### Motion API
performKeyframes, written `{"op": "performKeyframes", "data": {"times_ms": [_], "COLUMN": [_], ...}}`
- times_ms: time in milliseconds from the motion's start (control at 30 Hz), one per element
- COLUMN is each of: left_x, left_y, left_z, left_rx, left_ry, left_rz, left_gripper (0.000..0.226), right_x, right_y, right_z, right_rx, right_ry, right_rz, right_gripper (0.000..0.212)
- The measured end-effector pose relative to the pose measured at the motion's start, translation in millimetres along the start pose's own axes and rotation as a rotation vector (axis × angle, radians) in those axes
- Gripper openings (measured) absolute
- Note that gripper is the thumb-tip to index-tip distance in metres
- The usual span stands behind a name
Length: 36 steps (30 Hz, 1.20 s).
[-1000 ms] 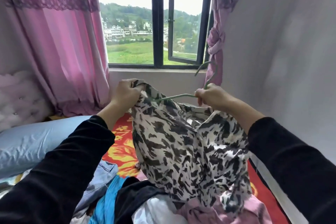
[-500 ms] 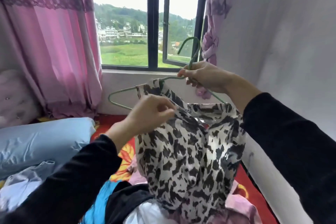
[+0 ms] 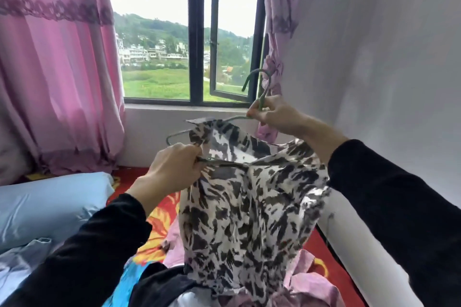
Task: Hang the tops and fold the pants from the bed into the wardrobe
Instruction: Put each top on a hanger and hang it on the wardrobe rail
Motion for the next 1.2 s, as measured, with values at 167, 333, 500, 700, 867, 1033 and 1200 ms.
{"op": "performKeyframes", "data": {"times_ms": [167, 333, 500, 700, 867, 1033, 1200], "left_x": [-8.4, -44.9, -68.4, -92.7, -92.3, -27.1, 46.0], "left_y": [-10.6, 30.3, 51.0, 58.9, 47.0, 30.5, -1.0], "left_z": [-16.8, -19.2, -9.5, -20.6, -31.5, -36.0, -31.3], "left_rx": [0.07, 0.076, 0.062, -0.007, 0.028, -0.028, -0.114], "left_ry": [-0.127, -0.342, -0.362, -0.496, -0.584, -0.032, 0.818], "left_rz": [-0.021, -0.238, -0.167, -0.148, -0.214, -0.451, -0.362], "left_gripper": [0.013, 0.061, 0.034, 0.036, 0.028, 0.025, 0.025], "right_x": [-4.1, -5.0, -0.1, 22.3, 21.2, 24.6, 15.8], "right_y": [6.2, -9.7, -24.8, -39.3, -36.3, -33.8, -50.2], "right_z": [-3.0, -0.6, 2.8, 7.1, 5.4, 3.6, 6.7], "right_rx": [-0.003, 0.015, 0.047, 0.048, 0.047, 0.123, 0.198], "right_ry": [-0.033, 0.042, 0.063, 0.123, 0.057, 0.017, 0.016], "right_rz": [0.019, 0.148, 0.157, 0.114, 0.105, 0.118, 0.054], "right_gripper": [0.013, 0.016, 0.015, 0.021, 0.021, 0.024, 0.02]}}
Point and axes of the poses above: each hand's wrist, its own z-axis towards the middle knuckle, its own x-axis out of the back of the hand, y = z × x, the point moved 1 cm from there along z, towards the middle knuckle, and after that the axes turned 12 degrees about -z, right-handed, at the moved point
